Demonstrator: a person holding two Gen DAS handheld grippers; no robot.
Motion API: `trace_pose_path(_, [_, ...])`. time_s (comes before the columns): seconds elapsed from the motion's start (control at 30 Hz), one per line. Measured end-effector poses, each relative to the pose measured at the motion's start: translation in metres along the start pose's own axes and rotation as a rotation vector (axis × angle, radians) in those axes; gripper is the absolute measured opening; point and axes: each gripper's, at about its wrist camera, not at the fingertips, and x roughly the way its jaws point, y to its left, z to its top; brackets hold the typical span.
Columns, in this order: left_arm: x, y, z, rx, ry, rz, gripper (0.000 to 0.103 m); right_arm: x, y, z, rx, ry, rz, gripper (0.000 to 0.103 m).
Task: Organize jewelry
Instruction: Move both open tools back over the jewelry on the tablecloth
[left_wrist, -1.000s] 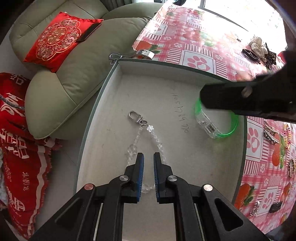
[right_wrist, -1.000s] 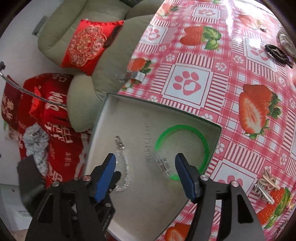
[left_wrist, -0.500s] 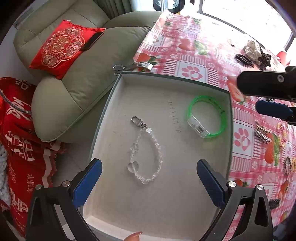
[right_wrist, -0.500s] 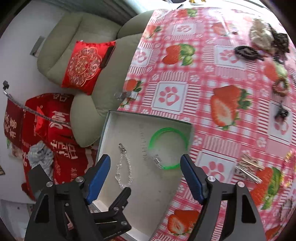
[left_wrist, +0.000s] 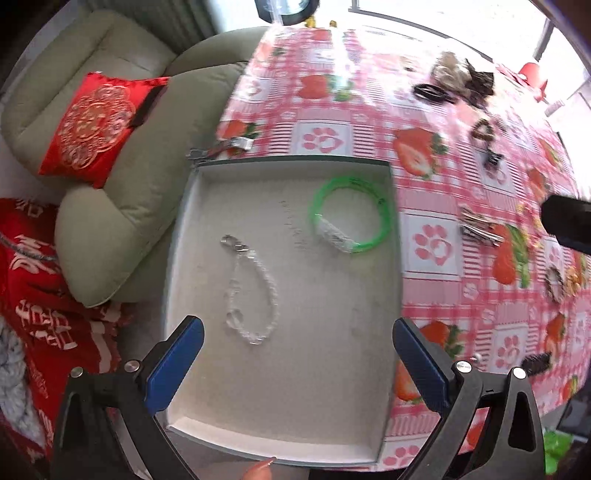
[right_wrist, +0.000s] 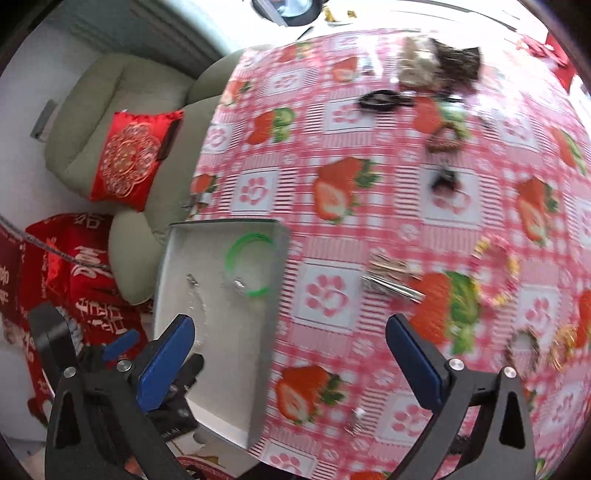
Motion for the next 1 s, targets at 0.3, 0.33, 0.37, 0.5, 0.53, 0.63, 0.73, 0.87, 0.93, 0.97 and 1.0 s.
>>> trace_pose_path(0.3, [-0.008, -0.046, 0.002, 0.091, 0.0, -0.034, 0.103, -0.036, -0.075, -0.048, 0.179, 0.016, -0.057, 0.103])
trace_pose_path(0.33, [-0.008, -0.052, 0.004, 0.101, -0.004, -0.036, 0.103, -0.038, -0.086, -0.053, 0.203, 0.023, -0.07, 0.103])
trace_pose_path(0.37, [-0.008, -0.057, 0.004, 0.109, -0.005, -0.038, 0.103, -0.04, -0.094, -0.057, 0.22, 0.025, -0.081, 0.103])
trace_pose_path(0.5, [-0.008, -0.079, 0.009, 0.138, 0.005, -0.054, 0.103, -0.053, -0.128, -0.072, 0.288, 0.027, -0.148, 0.103])
trace_pose_path(0.53, [-0.008, -0.085, 0.011, 0.15, 0.013, -0.067, 0.103, -0.056, -0.136, -0.073, 0.303, 0.027, -0.168, 0.103])
trace_pose_path(0.63, [-0.01, -0.1, 0.013, 0.168, 0.013, -0.078, 0.103, -0.066, -0.156, -0.076, 0.334, 0.023, -0.211, 0.103])
trace_pose_path(0.73, [-0.011, -0.116, 0.014, 0.187, 0.02, -0.09, 0.103, -0.075, -0.171, -0.078, 0.341, 0.008, -0.243, 0.103])
trace_pose_path(0.87, [-0.007, -0.137, 0.011, 0.213, 0.034, -0.097, 0.103, -0.084, -0.189, -0.083, 0.351, 0.002, -0.274, 0.103])
trace_pose_path(0.93, [-0.005, -0.148, 0.009, 0.223, 0.044, -0.101, 0.103, -0.086, -0.2, -0.088, 0.372, 0.006, -0.276, 0.103])
trace_pose_path(0.97, [-0.004, -0.152, 0.007, 0.228, 0.049, -0.103, 0.103, -0.087, -0.204, -0.09, 0.38, 0.008, -0.276, 0.103])
trace_pose_path(1.0, [-0.003, -0.154, 0.006, 0.231, 0.052, -0.103, 0.103, -0.087, -0.209, -0.093, 0.391, 0.012, -0.274, 0.103])
